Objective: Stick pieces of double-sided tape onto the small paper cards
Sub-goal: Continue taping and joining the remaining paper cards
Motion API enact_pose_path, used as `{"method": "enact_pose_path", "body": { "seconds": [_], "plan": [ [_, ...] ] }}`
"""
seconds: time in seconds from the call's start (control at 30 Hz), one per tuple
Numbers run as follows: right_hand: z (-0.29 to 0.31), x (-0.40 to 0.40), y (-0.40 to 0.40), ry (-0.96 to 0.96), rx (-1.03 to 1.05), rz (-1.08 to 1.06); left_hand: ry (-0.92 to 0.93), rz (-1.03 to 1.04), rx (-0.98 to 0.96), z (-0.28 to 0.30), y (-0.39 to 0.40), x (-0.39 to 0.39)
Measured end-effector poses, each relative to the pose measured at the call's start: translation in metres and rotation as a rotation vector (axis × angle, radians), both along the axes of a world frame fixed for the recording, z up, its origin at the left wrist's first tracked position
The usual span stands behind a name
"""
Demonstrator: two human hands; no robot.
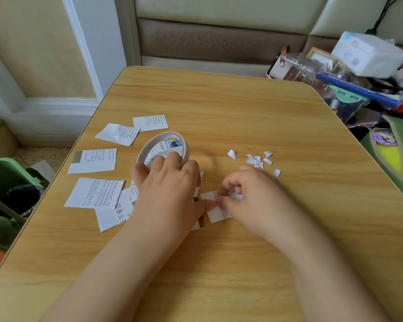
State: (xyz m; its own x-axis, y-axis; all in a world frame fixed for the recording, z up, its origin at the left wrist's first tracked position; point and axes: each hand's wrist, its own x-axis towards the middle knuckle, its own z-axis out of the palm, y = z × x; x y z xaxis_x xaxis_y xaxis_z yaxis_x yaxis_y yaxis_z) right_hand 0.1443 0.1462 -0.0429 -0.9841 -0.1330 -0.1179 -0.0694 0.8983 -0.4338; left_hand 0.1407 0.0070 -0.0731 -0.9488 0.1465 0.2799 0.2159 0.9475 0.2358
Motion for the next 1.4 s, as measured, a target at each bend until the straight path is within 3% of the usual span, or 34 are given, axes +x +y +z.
{"method": "enact_pose_path", "body": {
  "seconds": [0.2, 0.5, 0.67, 0.77, 0.93, 1.1, 1.4],
  "plan": [
    [0.005, -0.002, 0.013, -0.059, 0.011, -0.098, -0.088, 0.062, -0.058, 0.004, -0.001, 0.001],
    [0.009, -0.003, 0.021, -0.07, 0.079, -0.173, -0.061, 0.156, 0.071, 0.009, -0.017, 0.005],
    [0.004, -0.005, 0.009, 0.123, 0.008, -0.176, -0.124, 0.142, 0.039, 0.018, -0.034, 0.011],
    [0.001, -0.01, -0.015, 0.236, -0.068, -0.057, -0.155, 0.154, -0.04, 0.023, -0.043, 0.013],
    [-0.014, -0.022, -0.046, 0.11, 0.003, 0.012, -0.251, 0.209, -0.111, 0.025, -0.052, 0.012],
    [-0.009, -0.023, -0.036, 0.008, -0.006, 0.022, -0.311, 0.203, -0.048, 0.021, -0.054, 0.008],
    [-0.003, -0.018, -0.011, 0.116, -0.359, -0.136, -0.379, 0.075, 0.024, 0.018, -0.04, 0.008]
  ]
}}
